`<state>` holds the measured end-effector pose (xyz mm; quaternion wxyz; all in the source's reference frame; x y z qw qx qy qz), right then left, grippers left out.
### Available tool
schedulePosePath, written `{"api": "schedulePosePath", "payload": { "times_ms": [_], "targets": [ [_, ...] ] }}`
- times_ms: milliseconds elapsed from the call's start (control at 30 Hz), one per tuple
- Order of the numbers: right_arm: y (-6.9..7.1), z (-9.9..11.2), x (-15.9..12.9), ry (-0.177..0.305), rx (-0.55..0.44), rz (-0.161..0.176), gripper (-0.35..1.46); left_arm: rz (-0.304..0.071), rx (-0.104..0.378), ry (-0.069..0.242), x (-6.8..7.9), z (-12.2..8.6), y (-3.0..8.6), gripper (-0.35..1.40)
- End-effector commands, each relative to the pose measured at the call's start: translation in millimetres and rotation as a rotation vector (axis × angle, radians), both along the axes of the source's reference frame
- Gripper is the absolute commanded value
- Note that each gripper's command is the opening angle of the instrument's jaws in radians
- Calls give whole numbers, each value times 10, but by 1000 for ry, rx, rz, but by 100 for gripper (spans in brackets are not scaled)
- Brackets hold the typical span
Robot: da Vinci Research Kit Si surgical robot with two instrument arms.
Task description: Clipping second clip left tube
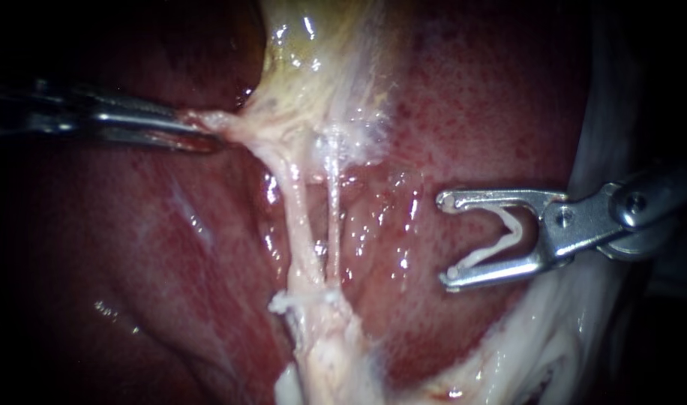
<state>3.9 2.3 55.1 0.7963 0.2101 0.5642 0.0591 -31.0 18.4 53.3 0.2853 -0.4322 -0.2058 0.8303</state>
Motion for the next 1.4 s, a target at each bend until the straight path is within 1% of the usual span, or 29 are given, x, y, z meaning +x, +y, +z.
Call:
{"api": "schedulePosePath", "payload": {
  "times_ms": [33,100,133,200,267,333,500,600,800,933,1033,1233,1400],
  "targets": [
    [0,0,1,1,1,-2,50,-13,-4,-2,7,-5,5,-35],
    [0,-1,1,2,1,-3,50,-20,-12,2,16,-10,11,-35],
    [-1,-1,2,3,2,-5,50,-21,-17,1,18,-11,13,-35],
    [-1,-2,5,7,5,-12,50,-23,-18,3,20,-12,14,-35],
    [-2,-4,11,7,43,-12,50,-24,-18,3,18,-12,13,-35],
    [-3,-5,21,8,112,-16,50,-25,-19,4,17,-11,13,-35],
    [-5,-10,51,-10,289,-11,49,-25,-19,4,17,-12,12,-35],
    [-6,-11,70,-21,365,-8,49,-26,-19,5,16,-12,13,-35],
    [-2,-6,105,-40,468,0,48,-27,-19,6,13,-11,12,-35],
    [-1,4,128,-52,513,8,47,-28,-20,6,12,-10,11,-35],
    [-6,19,144,-62,536,17,48,-28,-20,6,12,-10,11,-35],
    [-17,51,160,-81,572,33,48,-29,-20,7,11,-10,11,-35],
    [-19,72,160,-94,594,53,49,-25,-25,6,11,-10,11,-35]
  ]
}}
